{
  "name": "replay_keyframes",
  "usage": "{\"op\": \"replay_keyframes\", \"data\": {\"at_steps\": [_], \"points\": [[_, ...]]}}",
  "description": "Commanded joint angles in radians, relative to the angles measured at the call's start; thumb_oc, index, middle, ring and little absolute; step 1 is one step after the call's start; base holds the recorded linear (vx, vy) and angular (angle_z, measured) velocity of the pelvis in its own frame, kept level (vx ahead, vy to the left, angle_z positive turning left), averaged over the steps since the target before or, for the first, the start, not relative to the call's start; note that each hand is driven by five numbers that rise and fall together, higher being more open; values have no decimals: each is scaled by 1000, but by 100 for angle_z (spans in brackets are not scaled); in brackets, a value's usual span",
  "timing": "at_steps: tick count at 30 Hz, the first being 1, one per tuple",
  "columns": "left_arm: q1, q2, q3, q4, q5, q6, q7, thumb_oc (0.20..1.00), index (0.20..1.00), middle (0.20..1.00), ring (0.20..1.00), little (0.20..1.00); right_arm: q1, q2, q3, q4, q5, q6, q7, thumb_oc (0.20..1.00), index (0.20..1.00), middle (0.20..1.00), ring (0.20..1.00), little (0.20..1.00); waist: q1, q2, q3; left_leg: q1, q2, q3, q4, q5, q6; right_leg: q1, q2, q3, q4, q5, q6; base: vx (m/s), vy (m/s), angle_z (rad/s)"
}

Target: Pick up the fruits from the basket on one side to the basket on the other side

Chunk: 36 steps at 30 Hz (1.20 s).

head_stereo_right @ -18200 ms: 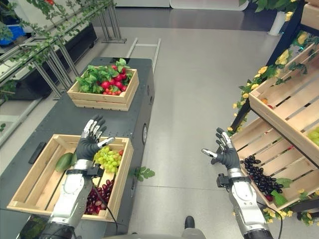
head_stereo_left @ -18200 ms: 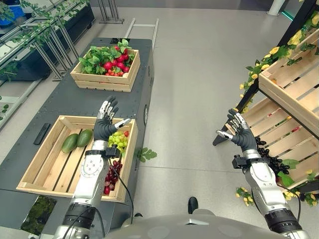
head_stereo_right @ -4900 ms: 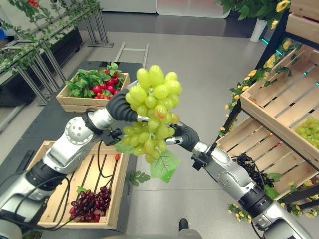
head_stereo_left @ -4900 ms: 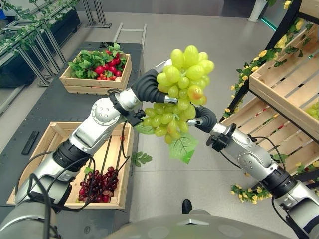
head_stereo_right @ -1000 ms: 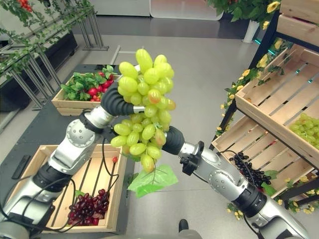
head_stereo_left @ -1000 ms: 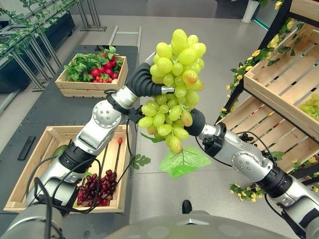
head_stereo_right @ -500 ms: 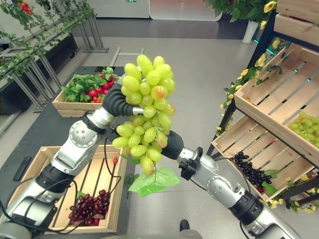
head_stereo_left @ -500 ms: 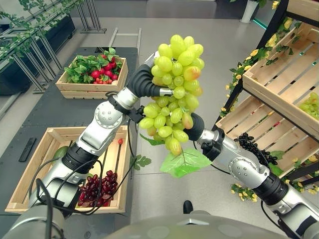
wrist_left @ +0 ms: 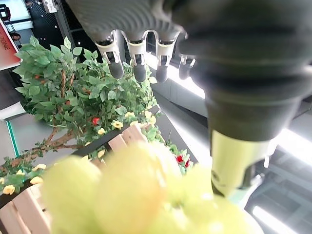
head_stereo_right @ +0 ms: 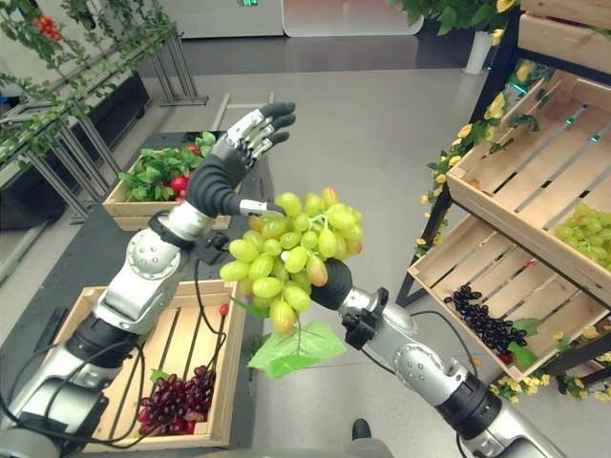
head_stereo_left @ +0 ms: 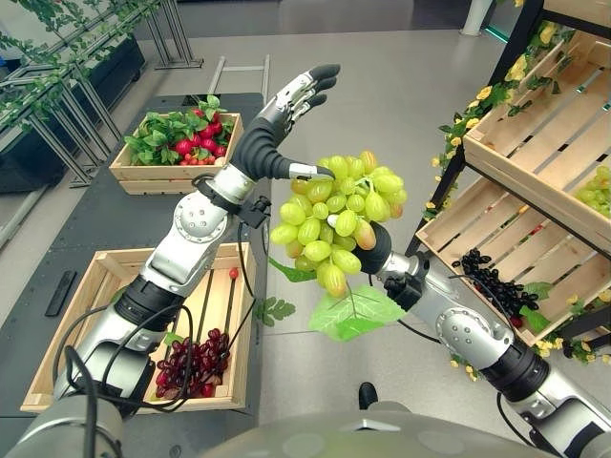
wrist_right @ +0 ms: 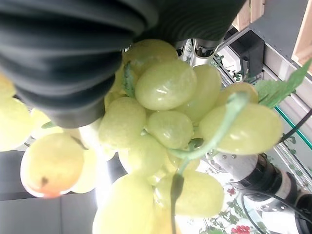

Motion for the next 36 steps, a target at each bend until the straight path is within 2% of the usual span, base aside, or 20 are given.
{"op": "replay_keyframes", "data": {"at_steps": [1, 12, 14, 19, 23, 25, 27, 30, 31, 33, 34, 36], "points": [[-25, 10, 42, 44, 26, -19, 27, 1000, 1000, 1000, 1000, 1000, -30, 59, -125, -102, 17, -110, 16, 200, 200, 200, 200, 200, -10, -40, -9, -50, -29, -52, 54, -10, 35, 55, -29, -28, 76, -95, 60, 0, 0, 0], [35, -7, 107, 41, 27, -32, 63, 1000, 1000, 1000, 1000, 1000, -35, 31, -247, -102, -123, -194, -40, 200, 200, 200, 200, 200, -15, -46, -8, -47, -27, -46, 61, -17, 39, 55, -26, -21, 79, -99, 62, 0, 0, 0], [95, -22, 171, 39, -1, -42, 88, 1000, 1000, 1000, 1000, 1000, -13, 36, -297, -91, -152, -229, -77, 200, 200, 200, 200, 200, -17, -47, -6, -50, -25, -49, 63, -18, 37, 51, -23, -16, 79, -101, 59, 0, 0, 0], [213, -75, 271, 15, -67, -60, 95, 1000, 1000, 1000, 1000, 1000, 6, 23, -368, -92, -218, -264, -114, 200, 200, 200, 200, 200, -23, -47, -4, -56, -18, -43, 72, -20, 34, 39, -12, 0, 82, -106, 50, -5, -14, -2], [331, -131, 335, -9, -155, -61, 48, 1000, 1000, 1000, 1000, 1000, 16, 31, -431, -89, -257, -288, -128, 200, 200, 200, 200, 200, -33, -47, -4, -50, 8, -33, 98, -38, 22, 41, 14, 27, 86, -129, 33, 21, -104, -10], [390, -151, 353, -5, -170, -58, 21, 1000, 1000, 1000, 1000, 1000, 37, 33, -477, -88, -269, -301, -131, 200, 200, 200, 200, 200, -40, -50, 0, -61, 33, -40, 144, -43, 11, 43, 42, 41, 101, -152, 7, 29, -177, -18], [404, -160, 357, -4, -177, -56, 20, 1000, 1000, 1000, 1000, 1000, 45, 34, -489, -93, -275, -303, -132, 200, 200, 200, 200, 200, -42, -51, 1, -72, 43, -48, 173, -41, 6, 45, 53, 45, 107, -158, -2, 0, -116, -8], [445, -177, 371, -6, -193, -53, 5, 1000, 1000, 1000, 1000, 1000, 63, 31, -536, -92, -307, -318, -147, 200, 200, 200, 200, 200, -36, -64, 14, -113, 61, -97, 312, 4, -5, 58, 79, 64, 116, -165, -30, 15, -146, -14], [445, -179, 370, -7, -196, -54, 7, 1000, 1000, 1000, 1000, 1000, 56, 31, -541, -84, -312, -327, -155, 200, 200, 200, 200, 200, -28, -72, 28, -147, 50, -138, 389, 26, -11, 59, 85, 72, 122, -163, -40, -50, -158, -23], [452, -183, 379, -24, -204, -59, 11, 1000, 1000, 1000, 1000, 1000, 53, 34, -556, -82, -316, -341, -163, 200, 200, 200, 200, 200, -16, -90, 41, -190, 13, -196, 447, 75, -9, 54, 86, 89, 125, -151, -52, -39, -75, -44], [456, -186, 376, -36, -201, -60, 18, 1000, 1000, 1000, 1000, 1000, 45, 40, -555, -71, -330, -347, -178, 200, 200, 200, 200, 200, 3, -98, 46, -214, -37, -249, 435, 53, 4, 50, 85, 108, 134, -155, -50, 28, -21, -44], [467, -188, 386, -49, -199, -65, 23, 1000, 1000, 1000, 1000, 1000, 20, 46, -545, -51, -343, -359, -192, 200, 200, 200, 200, 200, 29, -110, 49, -254, -118, -308, 378, -10, 30, 49, 87, 147, 145, -154, -39, 86, -7, -46]]}}
